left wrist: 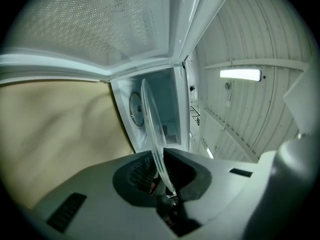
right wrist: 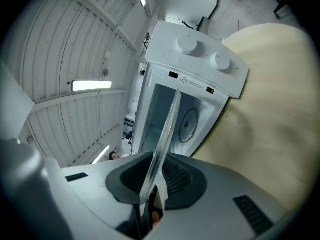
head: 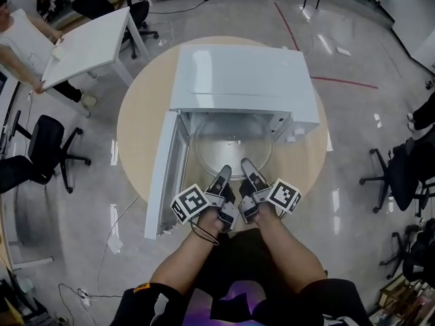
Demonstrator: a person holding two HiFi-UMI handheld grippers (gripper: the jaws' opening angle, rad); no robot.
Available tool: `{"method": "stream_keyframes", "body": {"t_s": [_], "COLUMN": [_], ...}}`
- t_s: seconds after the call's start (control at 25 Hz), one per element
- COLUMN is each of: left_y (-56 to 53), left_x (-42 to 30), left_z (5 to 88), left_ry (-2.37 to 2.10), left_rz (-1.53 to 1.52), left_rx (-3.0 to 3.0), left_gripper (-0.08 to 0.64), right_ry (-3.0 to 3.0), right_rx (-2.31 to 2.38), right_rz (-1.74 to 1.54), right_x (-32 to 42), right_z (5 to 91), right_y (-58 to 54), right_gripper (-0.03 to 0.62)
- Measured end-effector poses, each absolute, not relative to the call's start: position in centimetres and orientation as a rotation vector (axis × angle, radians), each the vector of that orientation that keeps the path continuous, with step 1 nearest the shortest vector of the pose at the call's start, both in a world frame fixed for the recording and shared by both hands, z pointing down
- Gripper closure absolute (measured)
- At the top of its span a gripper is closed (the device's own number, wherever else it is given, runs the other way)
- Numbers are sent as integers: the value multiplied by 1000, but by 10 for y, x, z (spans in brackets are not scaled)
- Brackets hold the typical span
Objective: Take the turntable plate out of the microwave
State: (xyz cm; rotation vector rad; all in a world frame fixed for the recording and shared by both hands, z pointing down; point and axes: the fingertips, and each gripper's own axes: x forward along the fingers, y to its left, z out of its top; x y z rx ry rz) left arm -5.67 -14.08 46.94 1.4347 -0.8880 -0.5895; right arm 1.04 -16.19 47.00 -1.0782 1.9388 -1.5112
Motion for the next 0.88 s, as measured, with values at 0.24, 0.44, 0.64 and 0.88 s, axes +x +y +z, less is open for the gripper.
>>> {"method": "stream_keyframes", "body": {"t_s": [0.24,0.44,0.64,0.88], "left_y": [-115,-93,-74,-47], "left_x": [-37,-13,5,14], "left_z": [460,462,456,463], "left_ry": [-919,-941,-955,-968], "left_rz": [-614,-596,-594,-603], "left_rx": [1437,1444,1459,1441], "left_gripper": [477,477,477,477], "right_ry": [1955,1950,1952,1957], "right_rx": [-940,-998,-973,-958], "right_rz": [-1485,-1529,-1523,-1544], "right_x": [23,53,70,79], "right_z": [448,463,458,464], "right_y": [-141,-118,-99,-73], "right_gripper": [523,523,523,523]}}
